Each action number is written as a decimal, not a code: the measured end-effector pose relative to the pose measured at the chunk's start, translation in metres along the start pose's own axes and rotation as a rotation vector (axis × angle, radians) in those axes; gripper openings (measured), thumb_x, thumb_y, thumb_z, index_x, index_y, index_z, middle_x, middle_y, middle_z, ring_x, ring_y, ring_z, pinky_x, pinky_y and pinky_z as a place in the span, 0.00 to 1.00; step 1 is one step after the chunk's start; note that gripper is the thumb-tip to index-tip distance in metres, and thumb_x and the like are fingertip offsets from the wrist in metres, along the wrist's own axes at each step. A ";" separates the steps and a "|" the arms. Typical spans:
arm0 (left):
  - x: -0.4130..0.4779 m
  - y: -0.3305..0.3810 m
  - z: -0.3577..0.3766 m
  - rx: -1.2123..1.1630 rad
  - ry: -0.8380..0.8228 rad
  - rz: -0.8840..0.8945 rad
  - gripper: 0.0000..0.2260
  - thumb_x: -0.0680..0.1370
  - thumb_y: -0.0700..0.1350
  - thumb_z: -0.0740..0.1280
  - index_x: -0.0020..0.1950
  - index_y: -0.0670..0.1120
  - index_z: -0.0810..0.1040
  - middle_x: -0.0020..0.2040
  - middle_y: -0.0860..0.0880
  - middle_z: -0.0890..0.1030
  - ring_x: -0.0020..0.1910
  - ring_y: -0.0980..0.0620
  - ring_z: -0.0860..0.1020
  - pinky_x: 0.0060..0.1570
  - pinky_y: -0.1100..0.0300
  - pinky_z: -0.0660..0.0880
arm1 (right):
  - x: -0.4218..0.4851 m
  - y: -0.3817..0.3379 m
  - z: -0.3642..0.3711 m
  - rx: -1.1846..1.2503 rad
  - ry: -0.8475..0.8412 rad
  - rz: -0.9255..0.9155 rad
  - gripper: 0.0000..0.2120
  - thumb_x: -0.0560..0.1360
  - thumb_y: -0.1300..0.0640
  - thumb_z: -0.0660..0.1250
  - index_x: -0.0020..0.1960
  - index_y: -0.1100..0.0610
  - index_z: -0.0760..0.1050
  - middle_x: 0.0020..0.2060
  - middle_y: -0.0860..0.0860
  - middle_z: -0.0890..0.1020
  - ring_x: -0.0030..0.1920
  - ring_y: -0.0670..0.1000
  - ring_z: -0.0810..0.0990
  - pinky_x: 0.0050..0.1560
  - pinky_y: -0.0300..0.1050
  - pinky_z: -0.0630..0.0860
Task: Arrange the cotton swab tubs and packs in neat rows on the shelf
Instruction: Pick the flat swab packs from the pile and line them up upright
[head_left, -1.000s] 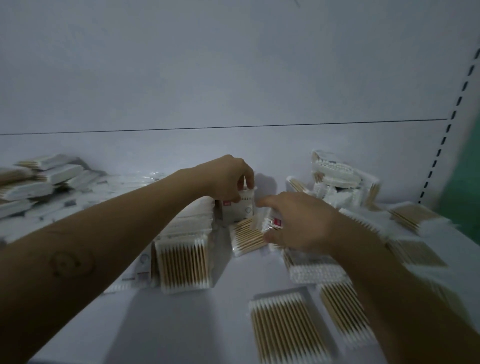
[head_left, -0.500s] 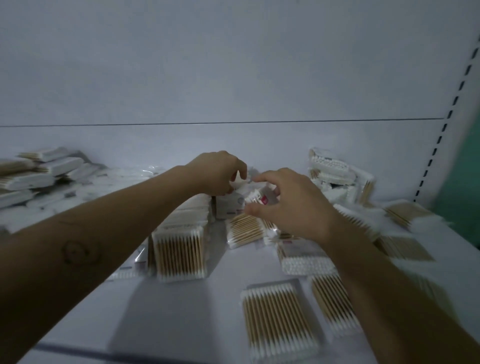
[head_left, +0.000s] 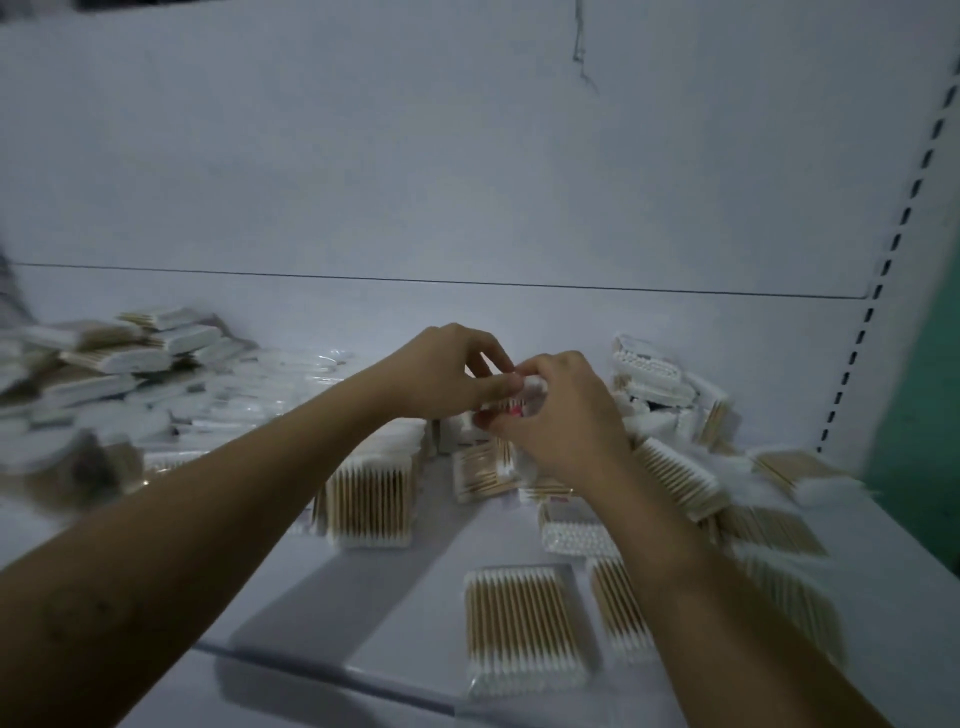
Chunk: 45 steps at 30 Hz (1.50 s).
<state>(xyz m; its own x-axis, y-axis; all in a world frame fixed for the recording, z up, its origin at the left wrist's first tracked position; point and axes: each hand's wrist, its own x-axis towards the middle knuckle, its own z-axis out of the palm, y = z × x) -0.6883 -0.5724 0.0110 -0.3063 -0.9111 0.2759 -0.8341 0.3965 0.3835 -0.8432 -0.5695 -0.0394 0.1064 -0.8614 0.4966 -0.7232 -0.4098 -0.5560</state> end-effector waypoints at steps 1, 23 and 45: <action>-0.004 0.004 -0.001 -0.067 0.000 -0.020 0.15 0.74 0.61 0.68 0.54 0.53 0.81 0.47 0.53 0.84 0.43 0.57 0.82 0.44 0.59 0.80 | 0.000 0.000 0.000 0.011 0.014 -0.001 0.30 0.64 0.37 0.76 0.59 0.50 0.75 0.54 0.45 0.71 0.51 0.47 0.76 0.48 0.42 0.75; -0.014 -0.023 -0.018 -0.100 0.101 -0.045 0.11 0.72 0.44 0.75 0.52 0.53 0.79 0.43 0.58 0.79 0.40 0.62 0.76 0.35 0.71 0.68 | 0.003 -0.019 -0.006 -0.646 -0.583 -0.384 0.25 0.68 0.41 0.74 0.62 0.46 0.76 0.57 0.48 0.80 0.55 0.51 0.76 0.54 0.45 0.72; 0.035 -0.035 0.000 0.375 -0.246 0.134 0.11 0.75 0.39 0.71 0.55 0.46 0.75 0.55 0.49 0.78 0.50 0.50 0.74 0.47 0.58 0.72 | 0.026 -0.017 -0.026 -0.738 -0.515 -0.205 0.19 0.72 0.39 0.67 0.61 0.44 0.75 0.57 0.46 0.76 0.59 0.51 0.74 0.55 0.46 0.70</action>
<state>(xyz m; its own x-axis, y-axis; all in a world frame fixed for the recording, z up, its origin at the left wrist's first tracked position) -0.6697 -0.6180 0.0077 -0.4842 -0.8724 0.0665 -0.8743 0.4854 0.0016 -0.8460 -0.5773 -0.0002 0.4431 -0.8927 0.0823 -0.8895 -0.4265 0.1637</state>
